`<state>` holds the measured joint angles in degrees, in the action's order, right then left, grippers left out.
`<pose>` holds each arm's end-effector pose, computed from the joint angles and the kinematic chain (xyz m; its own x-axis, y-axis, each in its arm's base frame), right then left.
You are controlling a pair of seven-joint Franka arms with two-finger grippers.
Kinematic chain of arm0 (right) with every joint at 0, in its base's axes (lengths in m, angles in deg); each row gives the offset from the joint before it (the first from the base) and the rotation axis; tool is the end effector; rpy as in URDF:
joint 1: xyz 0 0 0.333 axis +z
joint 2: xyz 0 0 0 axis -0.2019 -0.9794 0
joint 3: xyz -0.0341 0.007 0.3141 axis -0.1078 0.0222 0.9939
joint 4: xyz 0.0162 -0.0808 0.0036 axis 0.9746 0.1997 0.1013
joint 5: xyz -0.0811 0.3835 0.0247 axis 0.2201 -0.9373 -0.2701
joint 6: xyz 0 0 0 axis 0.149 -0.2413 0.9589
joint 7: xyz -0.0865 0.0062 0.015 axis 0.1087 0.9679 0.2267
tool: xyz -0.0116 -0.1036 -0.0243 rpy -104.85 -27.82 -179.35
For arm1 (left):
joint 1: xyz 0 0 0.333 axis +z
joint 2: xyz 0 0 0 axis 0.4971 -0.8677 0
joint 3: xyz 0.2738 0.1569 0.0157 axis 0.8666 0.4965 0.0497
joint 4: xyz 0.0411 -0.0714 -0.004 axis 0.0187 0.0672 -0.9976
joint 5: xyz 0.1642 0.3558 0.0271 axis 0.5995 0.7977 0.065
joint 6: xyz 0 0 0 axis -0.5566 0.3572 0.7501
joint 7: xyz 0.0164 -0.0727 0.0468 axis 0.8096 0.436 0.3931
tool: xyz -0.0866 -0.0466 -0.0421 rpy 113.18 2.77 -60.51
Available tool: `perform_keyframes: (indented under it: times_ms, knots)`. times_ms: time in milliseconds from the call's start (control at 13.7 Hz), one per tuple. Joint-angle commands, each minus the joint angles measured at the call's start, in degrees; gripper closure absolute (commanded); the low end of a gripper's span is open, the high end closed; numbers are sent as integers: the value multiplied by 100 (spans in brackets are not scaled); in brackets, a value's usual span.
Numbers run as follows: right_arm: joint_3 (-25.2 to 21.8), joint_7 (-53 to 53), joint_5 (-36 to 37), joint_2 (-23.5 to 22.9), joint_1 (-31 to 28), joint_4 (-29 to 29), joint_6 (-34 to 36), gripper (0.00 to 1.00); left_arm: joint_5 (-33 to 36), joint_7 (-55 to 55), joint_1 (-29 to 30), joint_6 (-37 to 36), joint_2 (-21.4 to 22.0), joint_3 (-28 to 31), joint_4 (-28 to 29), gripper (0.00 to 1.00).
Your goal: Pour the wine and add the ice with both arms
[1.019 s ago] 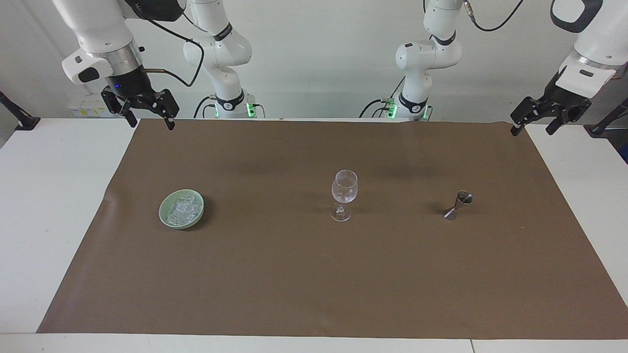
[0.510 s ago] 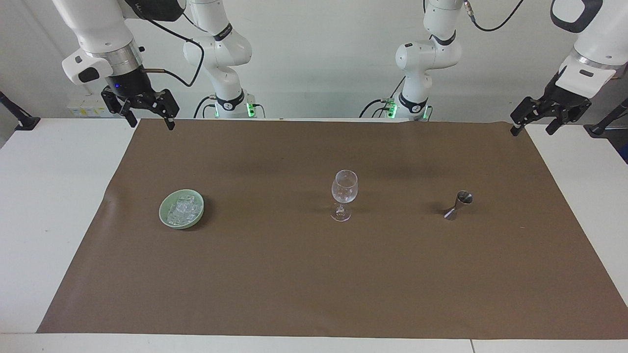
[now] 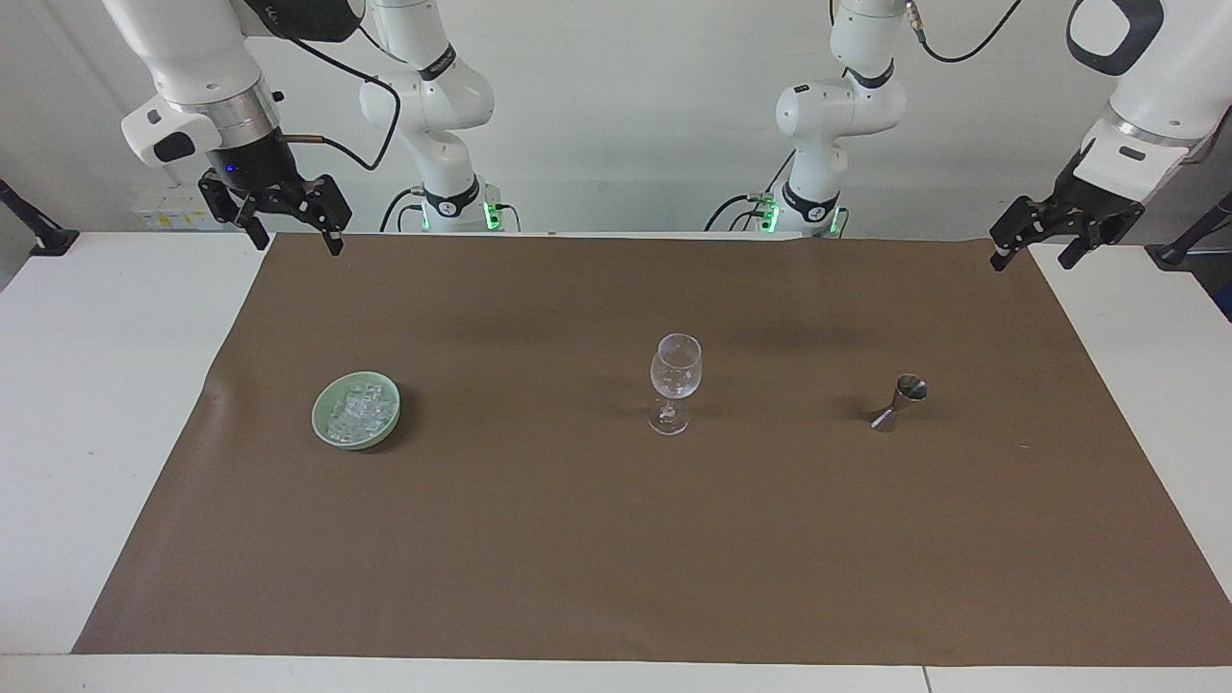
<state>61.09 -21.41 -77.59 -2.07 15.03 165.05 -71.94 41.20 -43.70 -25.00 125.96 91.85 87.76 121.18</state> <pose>0.5326 -0.0269 0.6392 0.9951 -0.0916 0.0363 -0.0921 -0.9957 0.0118 0.5337 0.0478 0.6113 0.9994 0.0028 0.0354 0.0020 -0.9997 0.0241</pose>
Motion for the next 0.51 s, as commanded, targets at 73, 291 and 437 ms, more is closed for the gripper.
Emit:
perform_keyframes:
  times_ms: [73, 291, 437]
  knots:
    - [0, 145, -16, -21, -13, -30, 15, 0, -696, 541, 343, 357, 32, 4, 489, 0]
    - [0, 145, -16, -21, -13, -30, 15, 0, -1516, 1576, 538, 331, -573, 4, 375, 0]
    - [0, 145, -16, -21, -13, -30, 15, 0, -2400, 2708, 748, 331, -978, 4, 261, 0]
